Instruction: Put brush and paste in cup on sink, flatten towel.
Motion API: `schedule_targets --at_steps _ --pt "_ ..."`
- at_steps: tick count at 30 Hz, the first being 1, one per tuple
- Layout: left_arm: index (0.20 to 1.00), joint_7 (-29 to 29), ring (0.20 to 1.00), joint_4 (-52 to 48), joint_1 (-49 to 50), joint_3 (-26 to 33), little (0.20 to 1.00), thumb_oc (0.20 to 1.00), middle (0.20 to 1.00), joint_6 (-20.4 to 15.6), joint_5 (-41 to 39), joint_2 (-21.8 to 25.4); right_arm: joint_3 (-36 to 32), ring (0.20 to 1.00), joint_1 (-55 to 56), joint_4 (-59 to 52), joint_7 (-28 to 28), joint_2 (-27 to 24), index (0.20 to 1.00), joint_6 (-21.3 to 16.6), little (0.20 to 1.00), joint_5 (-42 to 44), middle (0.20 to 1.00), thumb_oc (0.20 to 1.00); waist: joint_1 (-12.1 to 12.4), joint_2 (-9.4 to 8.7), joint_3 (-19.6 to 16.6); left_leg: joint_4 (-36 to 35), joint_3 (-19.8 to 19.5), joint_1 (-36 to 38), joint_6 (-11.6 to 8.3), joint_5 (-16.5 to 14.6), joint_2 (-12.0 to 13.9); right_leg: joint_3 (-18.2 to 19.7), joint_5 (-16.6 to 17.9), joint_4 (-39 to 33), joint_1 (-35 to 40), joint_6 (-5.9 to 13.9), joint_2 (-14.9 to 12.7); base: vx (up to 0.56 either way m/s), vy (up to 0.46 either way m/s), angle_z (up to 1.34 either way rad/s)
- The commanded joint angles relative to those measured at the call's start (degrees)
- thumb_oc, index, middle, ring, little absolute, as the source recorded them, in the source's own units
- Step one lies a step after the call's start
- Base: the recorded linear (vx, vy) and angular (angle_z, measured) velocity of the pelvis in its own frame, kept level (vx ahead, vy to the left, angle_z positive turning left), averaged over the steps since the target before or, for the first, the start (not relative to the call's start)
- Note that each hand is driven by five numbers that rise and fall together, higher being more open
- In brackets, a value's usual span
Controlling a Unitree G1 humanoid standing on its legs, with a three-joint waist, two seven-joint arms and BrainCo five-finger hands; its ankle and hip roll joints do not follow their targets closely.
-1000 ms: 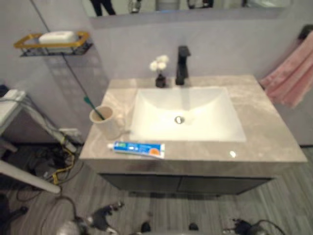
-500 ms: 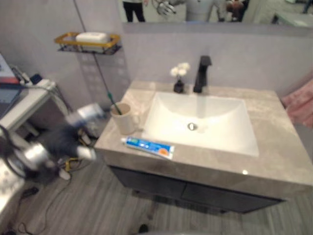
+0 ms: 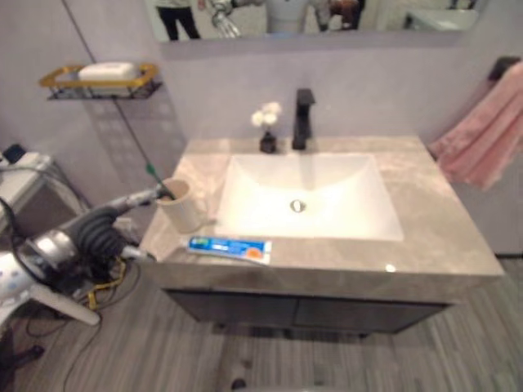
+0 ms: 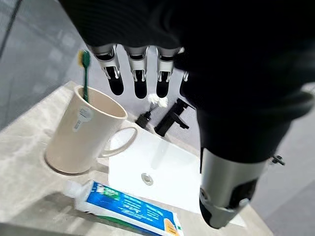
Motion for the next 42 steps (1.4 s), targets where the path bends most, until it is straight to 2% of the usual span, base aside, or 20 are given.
schedule_targets --at_steps 1,6,12,20,27,28,36,42 --pt "1.000 0.58 1.000 1.65 -0.43 4.08 1.000 1.000 1.000 -0.77 4.33 0.97 1.27 1.000 -3.62 0.23 0.75 0.23 1.000 0.06 1.000 0.99 1.000 1.000 -0.50 -2.42 0.92 1.05 0.77 1.46 2.54 -4.77 -0.26 0.81 3.51 0.29 -1.77 3.12 -4.02 0.00 0.057 -0.22" --pt "1.000 -0.36 1.000 4.08 0.31 2.72 1.000 1.000 1.000 0.27 3.86 -0.79 0.71 1.000 -3.98 -0.32 0.99 -0.02 1.000 0.05 1.000 2.01 1.000 1.000 -0.55 -2.53 1.07 1.05 2.11 1.42 2.98 -5.15 -0.55 1.92 4.07 0.29 -2.89 3.57 -4.18 0.00 0.057 -0.29" --pt "1.000 -1.32 1.000 4.63 1.02 0.29 1.000 1.000 1.000 0.73 6.97 -1.66 -1.40 1.000 -4.23 0.38 0.56 -0.63 1.000 0.11 1.000 3.73 1.000 1.000 -0.96 -2.74 0.84 1.05 3.02 1.79 3.32 -5.78 -0.83 2.64 4.43 0.29 -3.30 3.98 -4.33 0.01 0.033 -0.05" --pt "1.000 -1.22 1.000 8.36 -1.76 -5.57 1.000 1.000 1.000 0.62 11.84 -3.68 -1.31 1.000 -4.64 -0.36 0.15 -1.39 1.000 -0.04 1.000 3.48 1.000 1.000 -1.68 -3.22 0.38 1.05 3.44 2.14 3.25 -6.10 -0.64 2.64 4.31 0.29 -3.33 4.01 -4.10 0.00 0.006 -0.05" --pt "1.000 -1.26 1.000 8.86 -3.59 -7.99 1.000 1.000 1.000 0.14 14.14 -3.53 -1.31 1.000 -4.75 -0.36 0.27 -1.65 1.000 0.00 1.000 3.40 1.000 1.000 -1.79 -3.34 0.14 1.05 3.58 2.32 3.12 -6.18 -0.33 2.41 4.12 0.29 -3.15 3.89 -3.90 0.00 0.000 -0.01" --pt "1.000 -1.22 1.000 10.46 -4.77 -10.00 1.000 1.000 1.000 0.41 12.96 -5.25 -1.89 1.000 -4.90 -0.23 0.30 -1.94 1.000 0.03 1.000 4.60 1.000 1.000 -2.02 -3.29 -0.03 1.05 3.71 2.35 3.10 -6.18 -0.31 2.50 4.16 0.29 -3.23 3.88 -3.81 0.00 0.000 0.00" --pt "1.000 -0.49 1.000 10.62 -7.69 -12.37 1.000 1.000 1.000 -0.01 15.99 -5.55 -1.35 1.000 -5.30 -0.30 -0.07 -1.87 1.000 -0.03 1.000 3.88 1.000 1.000 -2.29 -3.07 -0.25 1.05 3.68 2.27 3.06 -6.26 -0.35 2.53 4.21 0.29 -3.36 3.88 -3.79 0.00 0.001 -0.01" --pt "1.000 0.27 1.000 10.67 -10.11 -13.78 1.000 1.000 1.000 -0.84 19.49 -3.97 -1.49 1.000 -5.09 -0.23 0.23 -1.98 1.000 0.22 1.000 4.02 1.000 1.000 -2.54 -2.79 -0.47 1.05 3.61 2.09 3.00 -6.27 -0.35 2.41 4.22 0.29 -3.56 3.78 -3.82 0.00 0.000 0.00"
